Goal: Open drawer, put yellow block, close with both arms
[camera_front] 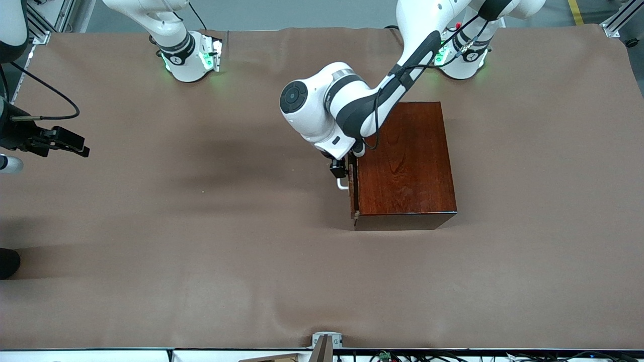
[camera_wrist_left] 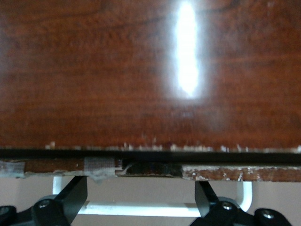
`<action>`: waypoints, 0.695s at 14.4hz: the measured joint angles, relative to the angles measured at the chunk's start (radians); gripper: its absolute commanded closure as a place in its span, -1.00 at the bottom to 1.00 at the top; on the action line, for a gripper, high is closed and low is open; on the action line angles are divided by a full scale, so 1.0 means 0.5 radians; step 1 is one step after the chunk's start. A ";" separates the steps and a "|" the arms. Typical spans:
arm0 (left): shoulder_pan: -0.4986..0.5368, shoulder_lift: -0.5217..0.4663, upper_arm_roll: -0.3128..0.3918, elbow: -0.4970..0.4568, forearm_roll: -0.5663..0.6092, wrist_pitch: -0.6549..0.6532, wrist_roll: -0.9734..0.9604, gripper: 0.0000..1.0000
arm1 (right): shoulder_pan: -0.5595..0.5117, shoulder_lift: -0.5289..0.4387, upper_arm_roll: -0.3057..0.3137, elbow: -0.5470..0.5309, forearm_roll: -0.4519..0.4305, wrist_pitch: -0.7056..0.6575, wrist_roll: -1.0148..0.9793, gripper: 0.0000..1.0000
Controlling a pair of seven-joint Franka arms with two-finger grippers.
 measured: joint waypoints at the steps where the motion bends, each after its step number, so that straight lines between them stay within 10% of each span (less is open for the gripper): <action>1: 0.001 -0.001 0.002 0.000 0.004 -0.019 -0.007 -1.00 | 0.000 0.000 0.000 0.000 0.000 0.000 0.000 -1.00; 10: -0.018 -0.002 0.002 -0.002 0.070 -0.106 -0.008 -1.00 | 0.000 0.000 -0.003 0.003 0.000 0.000 0.000 -1.00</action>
